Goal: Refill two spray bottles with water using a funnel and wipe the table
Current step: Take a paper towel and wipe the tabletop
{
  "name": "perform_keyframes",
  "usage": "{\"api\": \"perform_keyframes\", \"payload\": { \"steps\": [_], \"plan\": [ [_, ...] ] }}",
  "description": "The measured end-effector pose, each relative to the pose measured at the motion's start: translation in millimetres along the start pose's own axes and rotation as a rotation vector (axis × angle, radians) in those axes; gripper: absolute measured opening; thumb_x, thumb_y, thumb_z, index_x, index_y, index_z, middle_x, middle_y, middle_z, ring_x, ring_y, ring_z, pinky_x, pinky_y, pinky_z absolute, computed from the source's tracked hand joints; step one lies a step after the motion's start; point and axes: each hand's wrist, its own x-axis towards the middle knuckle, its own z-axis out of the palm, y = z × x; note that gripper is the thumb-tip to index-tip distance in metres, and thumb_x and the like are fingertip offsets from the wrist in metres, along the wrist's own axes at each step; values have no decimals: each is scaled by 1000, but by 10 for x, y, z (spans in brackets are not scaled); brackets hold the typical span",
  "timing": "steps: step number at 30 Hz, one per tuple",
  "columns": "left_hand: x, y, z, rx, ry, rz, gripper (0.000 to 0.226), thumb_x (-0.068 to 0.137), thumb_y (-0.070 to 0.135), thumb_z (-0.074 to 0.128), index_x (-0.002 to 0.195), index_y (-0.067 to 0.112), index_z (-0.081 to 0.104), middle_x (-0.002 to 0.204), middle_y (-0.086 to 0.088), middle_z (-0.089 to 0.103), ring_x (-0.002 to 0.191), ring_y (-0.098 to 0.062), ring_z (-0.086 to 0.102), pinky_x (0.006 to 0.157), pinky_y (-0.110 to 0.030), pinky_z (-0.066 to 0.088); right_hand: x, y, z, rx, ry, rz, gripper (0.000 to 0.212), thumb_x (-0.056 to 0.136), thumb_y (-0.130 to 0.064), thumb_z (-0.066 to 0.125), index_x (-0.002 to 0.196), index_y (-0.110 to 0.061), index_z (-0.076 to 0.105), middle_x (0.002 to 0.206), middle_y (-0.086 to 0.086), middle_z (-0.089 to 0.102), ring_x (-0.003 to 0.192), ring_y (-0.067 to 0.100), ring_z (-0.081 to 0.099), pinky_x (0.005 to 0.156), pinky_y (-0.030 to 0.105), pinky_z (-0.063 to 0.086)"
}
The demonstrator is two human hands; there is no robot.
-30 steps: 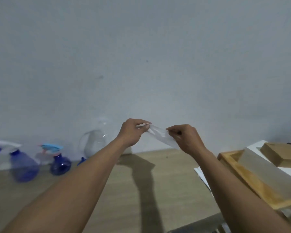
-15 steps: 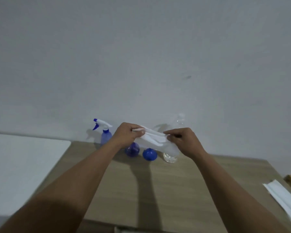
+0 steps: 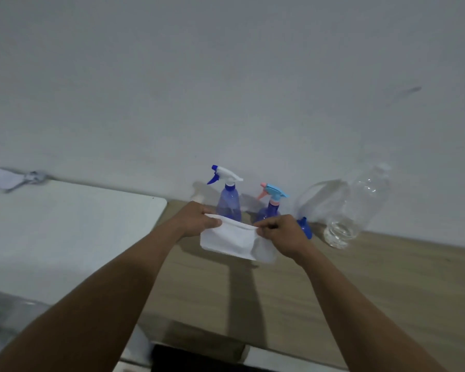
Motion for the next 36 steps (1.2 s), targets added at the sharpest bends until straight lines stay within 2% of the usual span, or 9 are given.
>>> {"api": "perform_keyframes", "payload": {
  "steps": [4, 13, 16, 19, 21, 25, 28, 32, 36],
  "plan": [
    [250, -282, -8, 28, -6, -72, 18, 87, 20, 74, 99, 7, 76, 104, -9, 73, 93, -23, 68, 79, -31, 51, 208, 97, 338, 51, -32, 86, 17, 95, -8, 66, 104, -12, 79, 90, -11, 71, 86, 8, 63, 82, 27, 52],
    [802, -804, 40, 246, 51, -117, 20, 89, 34, 71, 93, 15, 70, 106, -12, 71, 100, -29, 67, 94, -39, 51, 654, 319, 902, -98, 79, 123, 19, 95, -5, 63, 106, -10, 78, 106, 5, 76, 99, 19, 68, 85, 25, 48],
    [889, -938, 182, 352, 149, -83, 32, 93, 36, 66, 119, 18, 67, 121, -6, 68, 107, -25, 64, 98, -36, 50, 708, 345, 1027, -270, 97, 91, 25, 97, -10, 57, 117, -16, 72, 117, 6, 70, 106, 22, 64, 90, 32, 50],
    [813, -1167, 370, 621, 315, 227, 46, 99, 34, 55, 141, 17, 53, 140, -8, 59, 126, -29, 56, 109, -39, 42, 630, 389, 1196, -444, 127, -13, 34, 97, -17, 61, 131, -17, 60, 131, 7, 58, 121, 25, 55, 99, 37, 48],
    [737, -1369, 470, 762, 205, 380, 51, 104, 36, 41, 150, 15, 42, 154, -10, 45, 141, -30, 42, 116, -43, 34, 531, 438, 1367, -487, 146, -91, 41, 99, -17, 56, 140, -13, 54, 142, 11, 52, 132, 28, 48, 109, 38, 42],
    [680, -1701, 518, 1007, -83, 370, 61, 104, 48, 11, 161, 25, 3, 168, -3, -1, 155, -24, 3, 123, -52, 12, 380, 595, 1734, -573, -57, -70, 55, 110, -32, 32, 159, -9, 25, 167, 19, 15, 156, 31, 10, 127, 44, 11],
    [658, -1766, 490, 1103, -72, 392, 67, 100, 54, 3, 161, 24, 5, 168, -4, 1, 155, -24, 6, 121, -58, 12, 307, 735, 1867, -679, -72, -95, 63, 110, -42, 18, 162, -10, 5, 169, 20, -2, 157, 32, -5, 127, 46, -1],
    [672, -1736, 482, 1092, -39, 436, 68, 98, 53, 15, 157, 19, 26, 167, -8, 12, 155, -25, 11, 122, -56, 13, 283, 789, 1915, -709, -54, -99, 69, 108, -51, 15, 162, -11, -5, 169, 17, -8, 156, 29, -9, 127, 44, -5],
    [675, -1741, 557, 1086, -55, 409, 72, 98, 52, 4, 160, 16, 2, 168, -5, -2, 155, -22, -3, 124, -54, 6, 291, 830, 1894, -718, -77, -111, 71, 107, -53, 11, 162, -12, -7, 169, 16, -12, 156, 29, -12, 126, 44, -6]
  ]
}}
